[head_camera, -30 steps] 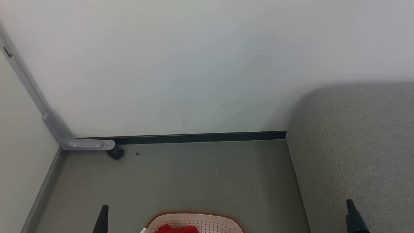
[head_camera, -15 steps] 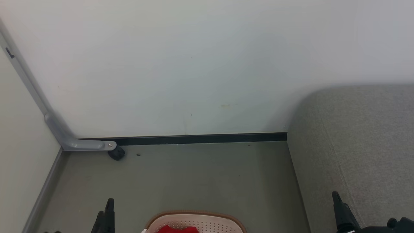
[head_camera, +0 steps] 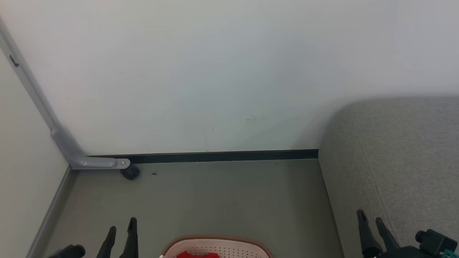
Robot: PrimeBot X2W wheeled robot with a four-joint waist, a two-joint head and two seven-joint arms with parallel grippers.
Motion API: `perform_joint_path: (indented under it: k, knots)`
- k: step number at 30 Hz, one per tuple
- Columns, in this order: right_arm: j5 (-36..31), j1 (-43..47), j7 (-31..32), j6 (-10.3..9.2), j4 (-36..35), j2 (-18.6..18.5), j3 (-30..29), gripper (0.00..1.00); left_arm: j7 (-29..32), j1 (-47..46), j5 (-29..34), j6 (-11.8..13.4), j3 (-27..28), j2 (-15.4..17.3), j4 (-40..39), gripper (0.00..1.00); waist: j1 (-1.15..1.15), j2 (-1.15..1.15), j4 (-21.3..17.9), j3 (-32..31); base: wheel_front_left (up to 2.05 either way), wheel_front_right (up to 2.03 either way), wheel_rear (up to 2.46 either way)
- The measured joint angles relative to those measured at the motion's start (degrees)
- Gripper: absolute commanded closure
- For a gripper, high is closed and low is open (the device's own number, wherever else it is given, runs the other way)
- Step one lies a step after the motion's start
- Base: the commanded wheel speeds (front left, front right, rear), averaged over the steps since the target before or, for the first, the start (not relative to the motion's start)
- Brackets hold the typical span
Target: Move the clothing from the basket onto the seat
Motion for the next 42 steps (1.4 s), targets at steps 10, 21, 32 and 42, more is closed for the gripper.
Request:
perform_joint_path:
  k: [10,21,32,42]
  knots:
    - [-8.32,0.02,-2.04,-1.6,-0.25,-1.43,3.6,0.0,-2.1,0.02,9.92,1.75,-2.6,1.09,-0.92,0.0,0.0,0.0,0.16,-0.71,0.0,0.0,0.0]
    - [-16.62,0.12,-4.46,-3.53,-1.14,-2.78,6.55,0.0,-4.53,0.12,17.7,3.74,-4.0,1.35,-1.45,0.0,0.0,0.0,0.25,-1.14,0.0,0.0,0.0]
    - [-24.5,0.16,-6.69,-5.05,-2.1,-4.24,8.36,0.0,-6.79,0.32,24.75,5.26,-4.99,1.31,-1.02,0.0,0.0,0.0,0.51,-1.56,0.0,0.0,0.0]
    - [-28.41,0.22,-8.06,-6.05,-3.13,-4.67,8.6,0.0,-8.06,0.42,27.82,6.25,-4.5,0.27,0.01,0.0,0.0,0.0,0.64,-1.67,0.0,0.0,0.0]
